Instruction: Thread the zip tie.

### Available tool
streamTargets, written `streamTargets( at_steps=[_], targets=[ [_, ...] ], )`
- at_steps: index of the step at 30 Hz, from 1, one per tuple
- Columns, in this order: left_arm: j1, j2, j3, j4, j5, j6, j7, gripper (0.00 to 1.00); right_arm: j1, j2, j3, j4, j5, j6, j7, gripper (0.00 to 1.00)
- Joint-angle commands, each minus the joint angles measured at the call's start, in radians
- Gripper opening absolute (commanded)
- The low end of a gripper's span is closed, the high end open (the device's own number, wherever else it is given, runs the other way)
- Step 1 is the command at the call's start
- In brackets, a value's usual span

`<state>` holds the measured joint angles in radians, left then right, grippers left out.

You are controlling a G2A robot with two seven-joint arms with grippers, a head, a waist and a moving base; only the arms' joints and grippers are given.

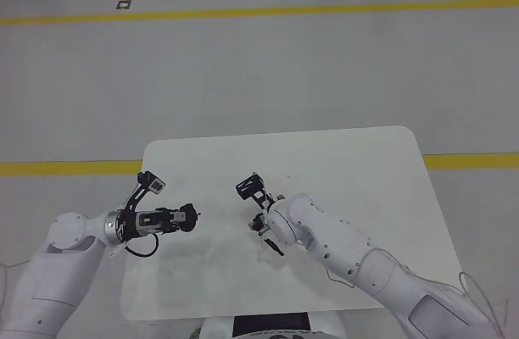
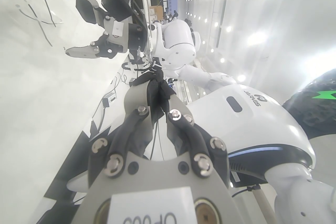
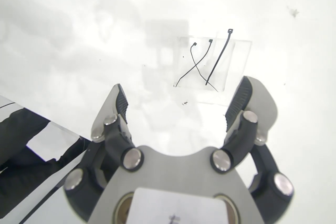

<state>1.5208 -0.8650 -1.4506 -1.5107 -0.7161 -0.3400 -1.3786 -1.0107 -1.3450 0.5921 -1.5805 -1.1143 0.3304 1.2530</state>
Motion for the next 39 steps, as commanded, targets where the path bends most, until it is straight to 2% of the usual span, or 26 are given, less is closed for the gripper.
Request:
streamTargets(
  at_steps=[1,4,16,23,33,39],
  targets=[
    [0.000,0.000,0.000,0.000,0.000,0.000,0.000,0.00,0.001,-0.003,-0.003,0.002,-0.018,0.005,0.006,0.52],
    [0.000,0.000,0.000,0.000,0.000,0.000,0.000,0.00,0.000,-0.008,-0.003,0.002,-0.037,0.005,0.012,0.44],
    [0.000,0.000,0.000,0.000,0.000,0.000,0.000,0.00,-0.017,-0.028,-0.002,0.012,-0.140,0.010,0.046,0.38],
    [0.000,0.000,0.000,0.000,0.000,0.000,0.000,0.00,-0.024,-0.045,-0.003,0.033,-0.158,0.008,0.040,0.33],
    [0.000,0.000,0.000,0.000,0.000,0.000,0.000,0.00,-0.027,-0.073,-0.008,0.108,-0.206,0.010,0.017,0.27],
    [0.000,0.000,0.000,0.000,0.000,0.000,0.000,0.00,-0.040,-0.090,0.009,0.127,-0.241,0.010,-0.004,0.25]
  ],
)
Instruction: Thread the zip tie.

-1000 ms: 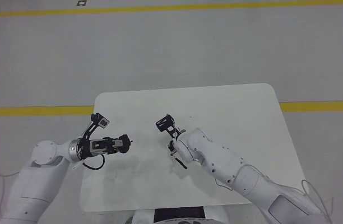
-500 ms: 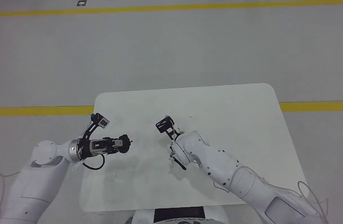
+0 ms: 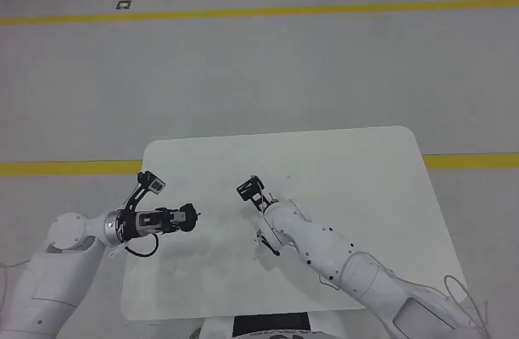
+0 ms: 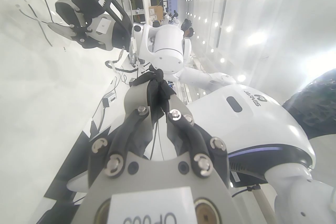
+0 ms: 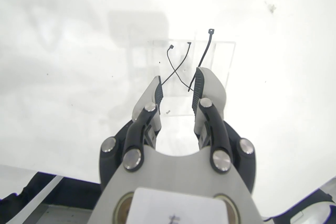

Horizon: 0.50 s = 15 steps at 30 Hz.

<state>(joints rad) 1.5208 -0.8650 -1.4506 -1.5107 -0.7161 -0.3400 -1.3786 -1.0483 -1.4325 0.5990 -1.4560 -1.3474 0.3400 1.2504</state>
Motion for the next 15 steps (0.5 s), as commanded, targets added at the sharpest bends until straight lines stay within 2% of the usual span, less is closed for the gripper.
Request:
streamTargets(
  at_steps=[1,6,15],
  targets=[
    [0.000,0.000,0.000,0.000,0.000,0.000,0.000,0.00,-0.005,-0.005,0.004,0.004,-0.017,0.000,-0.004,0.24],
    [0.000,0.000,0.000,0.000,0.000,0.000,0.000,0.00,-0.017,-0.019,0.013,0.021,-0.077,0.000,0.001,0.22],
    [0.000,0.000,0.000,0.000,0.000,0.000,0.000,0.00,-0.036,-0.044,0.030,0.041,-0.124,0.000,0.000,0.22]
  ],
)
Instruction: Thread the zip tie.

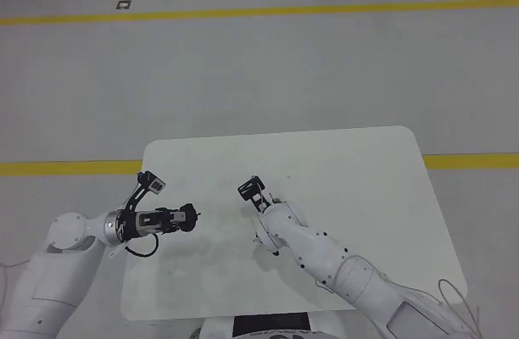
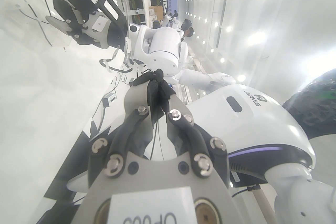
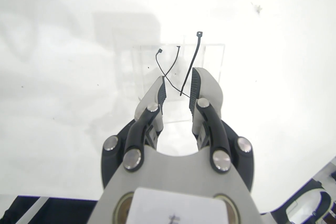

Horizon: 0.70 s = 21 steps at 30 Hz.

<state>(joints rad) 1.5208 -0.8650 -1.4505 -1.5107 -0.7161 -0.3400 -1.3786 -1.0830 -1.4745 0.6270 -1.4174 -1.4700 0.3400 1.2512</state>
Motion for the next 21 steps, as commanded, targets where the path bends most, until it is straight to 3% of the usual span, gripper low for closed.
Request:
streamTargets(
  at_steps=[1,13,19,21],
  targets=[
    [0.000,0.000,0.000,0.000,0.000,0.000,0.000,0.00,-0.003,-0.005,0.003,0.007,-0.005,0.000,-0.003,0.22],
    [0.000,0.000,0.000,0.000,0.000,0.000,0.000,0.00,-0.014,-0.032,0.020,0.043,-0.058,0.000,-0.012,0.20],
    [0.000,0.000,0.000,0.000,0.000,0.000,0.000,0.00,-0.026,-0.049,0.039,0.058,-0.100,0.000,-0.010,0.02],
    [0.000,0.000,0.000,0.000,0.000,0.000,0.000,0.00,-0.024,-0.052,0.042,0.063,-0.100,0.000,-0.011,0.00]
  ],
)
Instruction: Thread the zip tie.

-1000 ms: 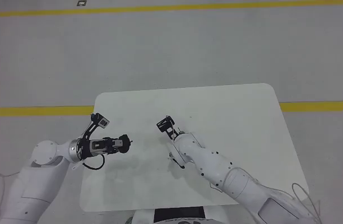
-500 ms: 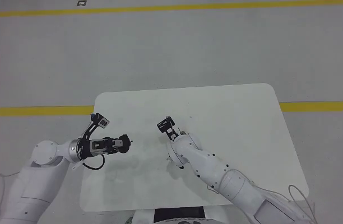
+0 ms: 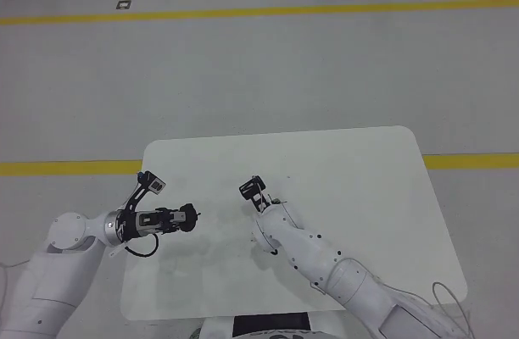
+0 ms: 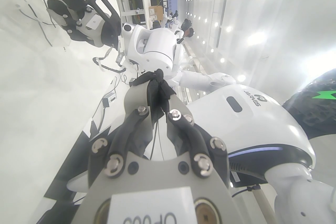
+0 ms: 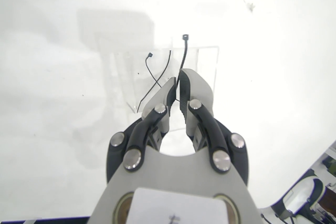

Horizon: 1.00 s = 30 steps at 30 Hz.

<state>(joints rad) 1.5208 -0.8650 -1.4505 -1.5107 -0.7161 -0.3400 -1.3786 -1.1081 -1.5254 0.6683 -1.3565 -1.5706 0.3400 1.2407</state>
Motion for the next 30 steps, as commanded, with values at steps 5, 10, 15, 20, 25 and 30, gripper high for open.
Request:
streamTargets(
  at_steps=[5,10,15,20,25,30],
  targets=[
    [0.000,0.000,0.000,0.000,0.000,0.000,0.000,0.00,0.006,-0.007,0.007,0.006,0.001,0.000,0.003,0.00],
    [0.000,0.000,0.000,0.000,0.000,0.000,0.000,0.00,0.004,-0.005,0.018,-0.018,0.001,0.000,0.006,0.00],
    [0.000,0.000,0.000,0.000,0.000,0.000,0.000,0.00,-0.003,0.003,0.024,-0.029,0.001,0.000,0.011,0.00],
    [0.000,0.000,0.000,0.000,0.000,0.000,0.000,0.00,-0.007,0.002,0.021,-0.019,0.001,0.000,0.005,0.22],
    [0.000,0.000,0.000,0.000,0.000,0.000,0.000,0.00,-0.002,0.000,0.017,-0.005,0.001,0.000,0.004,0.20],
    [0.000,0.000,0.000,0.000,0.000,0.000,0.000,0.00,-0.003,-0.002,0.016,0.005,0.001,0.000,0.002,0.18]
  ],
)
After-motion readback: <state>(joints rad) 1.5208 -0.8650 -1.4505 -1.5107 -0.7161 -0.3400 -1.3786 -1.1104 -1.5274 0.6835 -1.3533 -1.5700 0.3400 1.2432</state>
